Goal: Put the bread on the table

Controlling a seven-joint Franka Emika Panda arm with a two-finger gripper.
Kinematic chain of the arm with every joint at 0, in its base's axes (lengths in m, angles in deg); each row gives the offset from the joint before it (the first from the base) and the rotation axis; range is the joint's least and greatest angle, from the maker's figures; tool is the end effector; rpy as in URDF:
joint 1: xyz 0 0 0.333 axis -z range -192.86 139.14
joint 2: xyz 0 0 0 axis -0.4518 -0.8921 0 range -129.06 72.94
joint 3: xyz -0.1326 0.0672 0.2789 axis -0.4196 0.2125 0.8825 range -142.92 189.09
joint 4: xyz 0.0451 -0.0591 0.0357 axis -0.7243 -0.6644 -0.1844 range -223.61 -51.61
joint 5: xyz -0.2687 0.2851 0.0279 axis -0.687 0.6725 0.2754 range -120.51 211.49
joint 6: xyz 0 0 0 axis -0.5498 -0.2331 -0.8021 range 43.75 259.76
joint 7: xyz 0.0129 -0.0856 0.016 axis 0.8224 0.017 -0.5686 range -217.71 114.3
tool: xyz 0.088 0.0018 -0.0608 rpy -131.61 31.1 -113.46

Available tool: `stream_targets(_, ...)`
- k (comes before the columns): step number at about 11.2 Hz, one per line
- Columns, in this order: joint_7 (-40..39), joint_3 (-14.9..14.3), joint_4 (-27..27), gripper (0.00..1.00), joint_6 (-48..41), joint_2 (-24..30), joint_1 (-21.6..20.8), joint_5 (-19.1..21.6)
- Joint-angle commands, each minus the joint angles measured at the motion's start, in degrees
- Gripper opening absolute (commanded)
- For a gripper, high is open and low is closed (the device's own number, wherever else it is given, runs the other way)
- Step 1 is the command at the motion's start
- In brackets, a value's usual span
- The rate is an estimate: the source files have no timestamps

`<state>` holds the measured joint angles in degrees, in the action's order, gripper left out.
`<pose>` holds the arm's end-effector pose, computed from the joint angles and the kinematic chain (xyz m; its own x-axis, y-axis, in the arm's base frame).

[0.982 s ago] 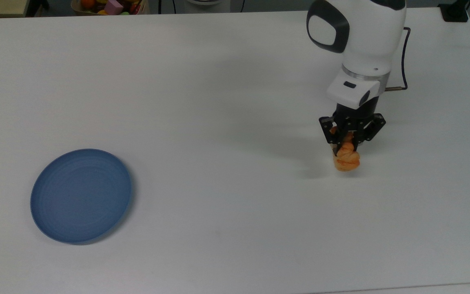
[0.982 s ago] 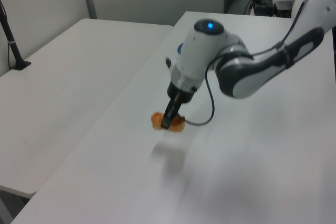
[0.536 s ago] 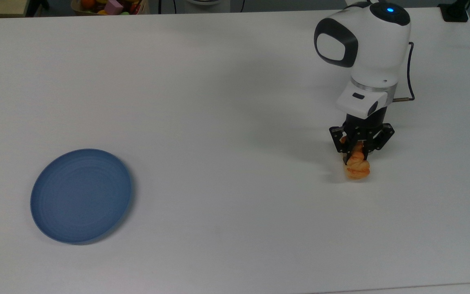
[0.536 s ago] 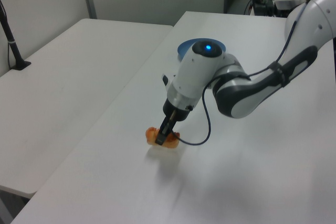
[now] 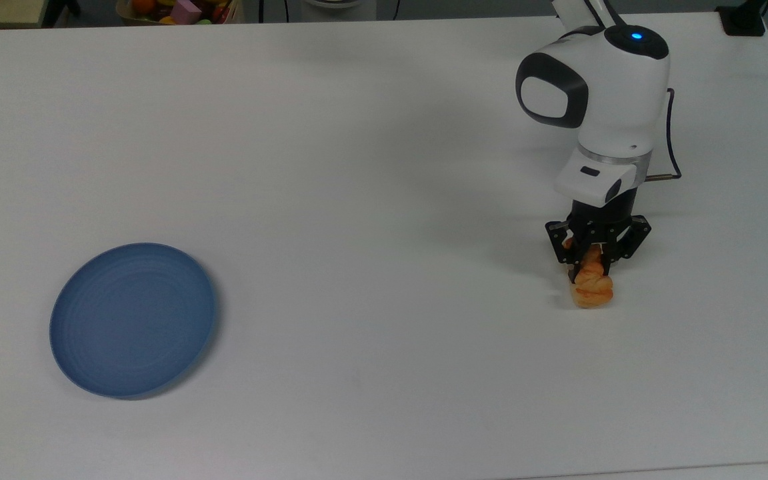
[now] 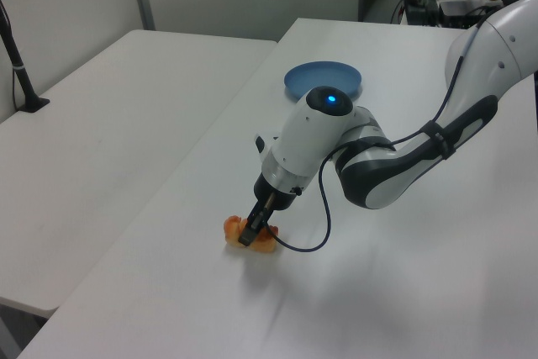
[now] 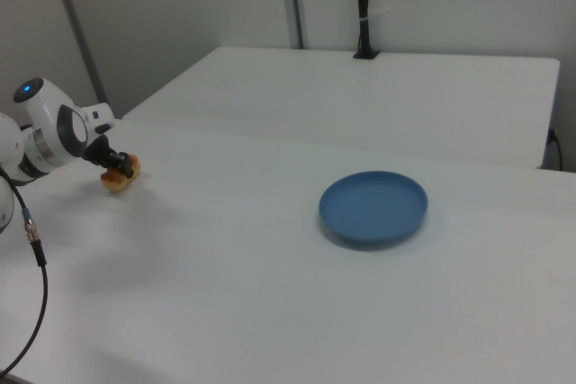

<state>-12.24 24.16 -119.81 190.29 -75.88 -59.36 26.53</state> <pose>0.6573 0.4357 0.3043 0.8745 0.0935 0.4759 0.1302 -0.9905 -0.0446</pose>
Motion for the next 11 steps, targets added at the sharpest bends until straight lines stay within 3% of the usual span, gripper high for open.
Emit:
stream_targets(1,1.41,-0.29,0.31,1.0,0.98,-0.43,-0.11,-2.3)
stream_targets(5,1.15,-0.29,-0.74,1.0,0.2,1.85,0.33,-2.39)
stream_targets(7,1.14,-0.2,-3.89,1.0,-1.9,7.27,1.29,-1.78)
stream_targets(11,1.23,-0.11,-5.23,1.0,-19.36,18.35,4.89,-1.16)
